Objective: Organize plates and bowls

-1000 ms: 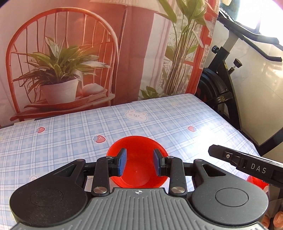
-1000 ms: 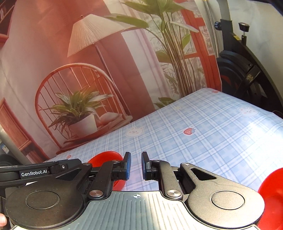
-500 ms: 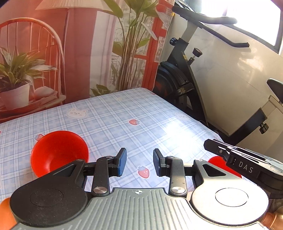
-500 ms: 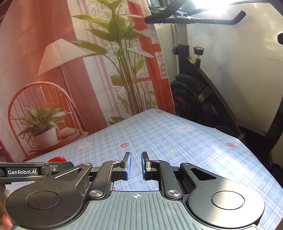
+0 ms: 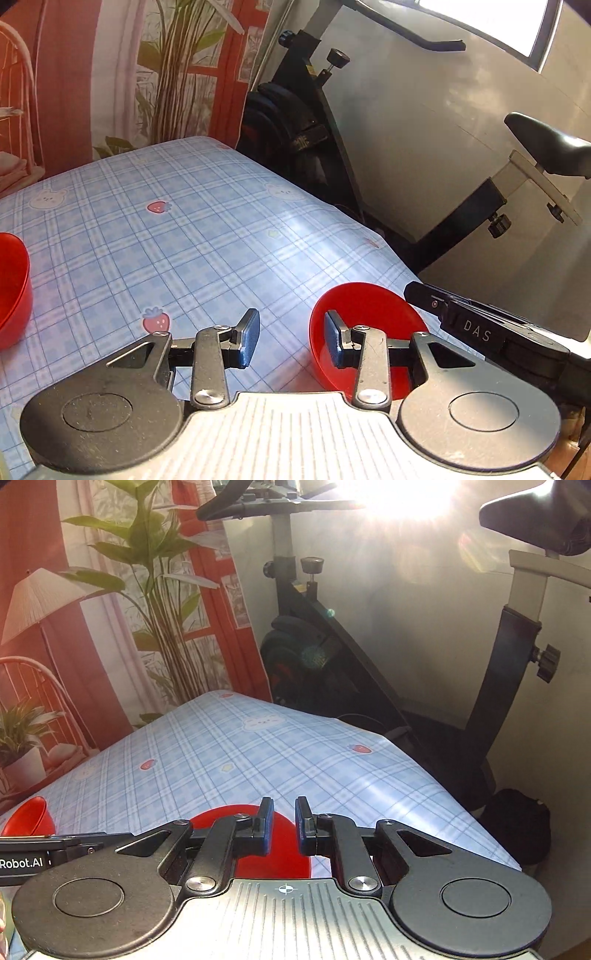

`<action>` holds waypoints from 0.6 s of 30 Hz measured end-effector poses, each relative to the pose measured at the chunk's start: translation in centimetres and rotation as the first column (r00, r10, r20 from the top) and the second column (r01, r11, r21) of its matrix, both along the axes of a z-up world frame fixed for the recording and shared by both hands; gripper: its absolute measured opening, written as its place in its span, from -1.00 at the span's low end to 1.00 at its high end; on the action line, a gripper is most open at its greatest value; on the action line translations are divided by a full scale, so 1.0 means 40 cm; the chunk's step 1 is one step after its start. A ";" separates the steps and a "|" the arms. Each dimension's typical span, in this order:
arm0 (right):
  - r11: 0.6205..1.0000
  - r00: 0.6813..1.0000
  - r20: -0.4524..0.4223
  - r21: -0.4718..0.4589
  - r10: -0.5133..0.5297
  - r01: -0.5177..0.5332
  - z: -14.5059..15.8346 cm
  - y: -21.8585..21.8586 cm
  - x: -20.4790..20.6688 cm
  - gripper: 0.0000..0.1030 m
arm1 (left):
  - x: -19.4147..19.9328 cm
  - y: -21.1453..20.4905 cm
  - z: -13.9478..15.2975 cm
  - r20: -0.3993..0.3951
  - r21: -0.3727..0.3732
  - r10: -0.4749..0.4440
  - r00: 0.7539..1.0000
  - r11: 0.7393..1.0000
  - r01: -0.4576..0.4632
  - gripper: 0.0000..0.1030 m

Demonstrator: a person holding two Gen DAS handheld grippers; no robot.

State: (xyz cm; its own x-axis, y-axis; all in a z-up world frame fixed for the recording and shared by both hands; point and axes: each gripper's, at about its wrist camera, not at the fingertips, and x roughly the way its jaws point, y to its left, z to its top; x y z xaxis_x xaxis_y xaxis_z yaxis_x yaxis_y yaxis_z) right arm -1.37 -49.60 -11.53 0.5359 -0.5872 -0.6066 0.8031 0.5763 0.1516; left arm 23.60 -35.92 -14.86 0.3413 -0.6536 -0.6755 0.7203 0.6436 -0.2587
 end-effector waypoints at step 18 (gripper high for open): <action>0.996 1.000 -0.008 0.089 0.007 -0.007 -0.041 0.002 -0.016 -0.85 | -0.024 -0.005 -0.065 -0.088 -0.026 -0.052 0.995 0.998 0.050 -0.52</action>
